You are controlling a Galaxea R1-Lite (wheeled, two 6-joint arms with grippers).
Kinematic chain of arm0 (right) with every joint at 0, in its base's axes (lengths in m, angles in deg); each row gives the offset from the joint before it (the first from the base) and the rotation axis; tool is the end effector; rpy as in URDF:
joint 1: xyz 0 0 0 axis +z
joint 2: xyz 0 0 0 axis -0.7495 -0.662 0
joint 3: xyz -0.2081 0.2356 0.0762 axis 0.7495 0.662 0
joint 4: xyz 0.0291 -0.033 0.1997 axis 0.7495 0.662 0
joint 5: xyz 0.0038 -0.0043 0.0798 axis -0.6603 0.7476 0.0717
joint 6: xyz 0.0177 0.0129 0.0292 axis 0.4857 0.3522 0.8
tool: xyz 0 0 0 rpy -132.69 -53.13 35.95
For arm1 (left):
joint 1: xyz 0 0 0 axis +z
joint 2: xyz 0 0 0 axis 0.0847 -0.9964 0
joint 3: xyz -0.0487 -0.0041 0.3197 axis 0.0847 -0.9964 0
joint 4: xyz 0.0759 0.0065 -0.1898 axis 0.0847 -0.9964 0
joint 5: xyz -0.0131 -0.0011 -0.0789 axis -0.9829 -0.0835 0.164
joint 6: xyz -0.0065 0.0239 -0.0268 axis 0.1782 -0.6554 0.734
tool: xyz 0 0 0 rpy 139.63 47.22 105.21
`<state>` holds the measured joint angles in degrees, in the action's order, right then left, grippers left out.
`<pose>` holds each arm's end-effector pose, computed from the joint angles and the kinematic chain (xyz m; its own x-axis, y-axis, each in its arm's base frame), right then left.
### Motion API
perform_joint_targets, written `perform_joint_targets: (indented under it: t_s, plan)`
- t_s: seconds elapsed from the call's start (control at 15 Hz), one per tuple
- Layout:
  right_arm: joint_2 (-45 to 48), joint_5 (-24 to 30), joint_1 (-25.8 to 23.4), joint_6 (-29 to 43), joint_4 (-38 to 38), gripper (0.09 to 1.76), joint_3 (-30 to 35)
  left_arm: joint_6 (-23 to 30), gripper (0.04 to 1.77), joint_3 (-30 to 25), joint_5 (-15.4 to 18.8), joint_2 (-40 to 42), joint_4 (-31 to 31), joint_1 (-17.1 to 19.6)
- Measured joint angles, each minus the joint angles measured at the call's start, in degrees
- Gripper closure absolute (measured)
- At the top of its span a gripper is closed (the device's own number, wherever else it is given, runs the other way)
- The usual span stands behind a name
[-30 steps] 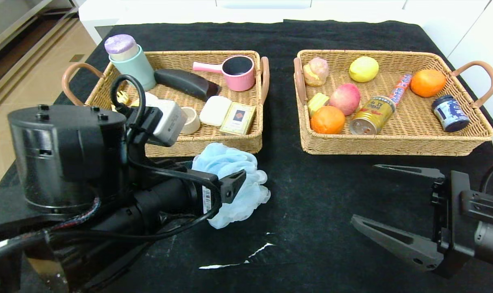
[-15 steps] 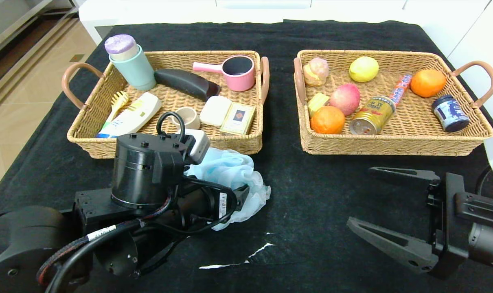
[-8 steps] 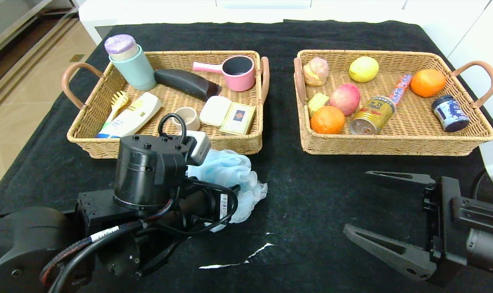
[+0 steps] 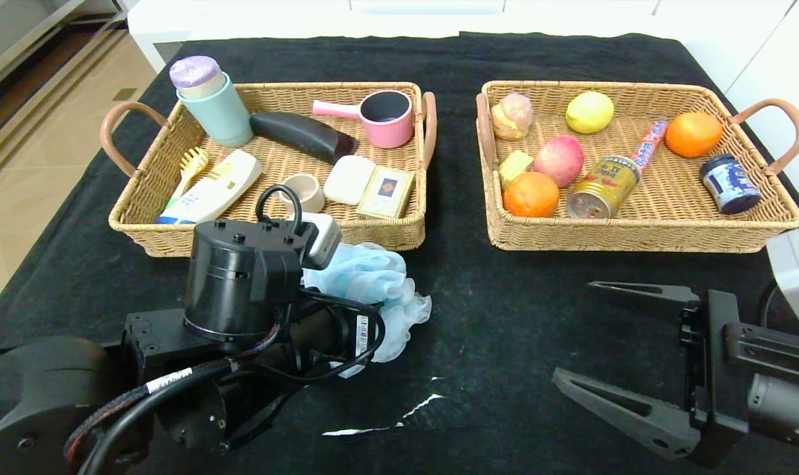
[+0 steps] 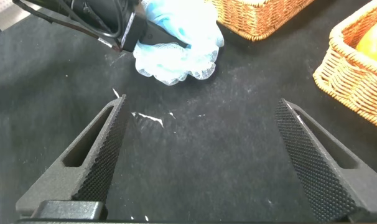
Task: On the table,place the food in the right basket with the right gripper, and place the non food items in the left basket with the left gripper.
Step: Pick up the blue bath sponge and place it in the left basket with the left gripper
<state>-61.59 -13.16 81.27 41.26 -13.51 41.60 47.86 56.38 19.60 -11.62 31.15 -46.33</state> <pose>0.1731 0.1285 0.2169 0.5541 0.8302 -0.0606 -0.8299 0.5453 -0.1179 0.2404 -0.1939 0.1964 0.8870 -0.2771 -0.3693 0.2805 0.9588 -0.0456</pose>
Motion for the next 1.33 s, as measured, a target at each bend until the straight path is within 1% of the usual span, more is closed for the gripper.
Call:
perform_joint_targets:
  t_s: [0.27,0.67,1.0,1.2,1.33]
  plan:
    - [-0.17,-1.27,0.40,0.02,-0.01,0.14,0.07,0.06,1.01,0.00,-0.02,0.00,-0.02,0.00]
    - [-0.44,-1.27,1.18,-0.05,-0.01,0.14,0.24,0.02,1.01,0.09,-0.46,0.61,-0.13,-0.01]
    - [-0.67,-1.24,1.43,-0.06,-0.06,0.14,0.38,-0.49,1.03,0.28,-0.63,3.84,-1.65,-0.65]
    - [-0.66,-1.23,1.82,-0.15,-0.15,0.14,0.50,-0.96,1.04,0.78,-0.61,6.40,-4.55,-1.06]
    - [-0.67,-1.24,1.93,-0.13,-0.12,0.14,0.60,-0.99,1.04,1.16,-0.66,8.24,-4.90,-1.77]
